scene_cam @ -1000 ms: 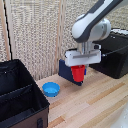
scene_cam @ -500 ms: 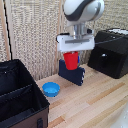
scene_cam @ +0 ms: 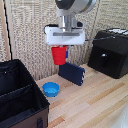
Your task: Please find the red cup among the items before you. Carefully move your gripper towards it and gently hold it. Locate the front section of the organizer in front of you. Transfer the red cup above the front section and let go, placing it within that section.
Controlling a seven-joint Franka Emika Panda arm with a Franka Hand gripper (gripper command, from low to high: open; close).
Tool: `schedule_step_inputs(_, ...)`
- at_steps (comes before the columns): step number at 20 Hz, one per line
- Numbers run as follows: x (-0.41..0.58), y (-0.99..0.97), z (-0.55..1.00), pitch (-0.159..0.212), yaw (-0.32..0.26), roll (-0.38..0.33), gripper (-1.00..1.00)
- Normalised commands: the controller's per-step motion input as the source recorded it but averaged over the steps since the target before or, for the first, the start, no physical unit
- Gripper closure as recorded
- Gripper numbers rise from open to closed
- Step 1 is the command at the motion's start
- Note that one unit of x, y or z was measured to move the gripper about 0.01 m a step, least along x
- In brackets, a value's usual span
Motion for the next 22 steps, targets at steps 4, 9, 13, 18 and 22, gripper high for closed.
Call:
schedule_step_inputs(4,0.001,0.98,0.19,0.000,0.000,-0.007,1.00)
schedule_step_inputs(9,0.000,0.99,0.10,0.018,0.000,-0.017,1.00)
schedule_step_inputs(13,0.000,0.98,-0.01,0.036,0.000,-0.054,1.00)
schedule_step_inputs(18,0.000,0.92,-0.22,0.004,0.000,-0.112,1.00)
schedule_step_inputs(22,-0.014,0.75,-0.36,0.000,0.001,-0.168,1.00)
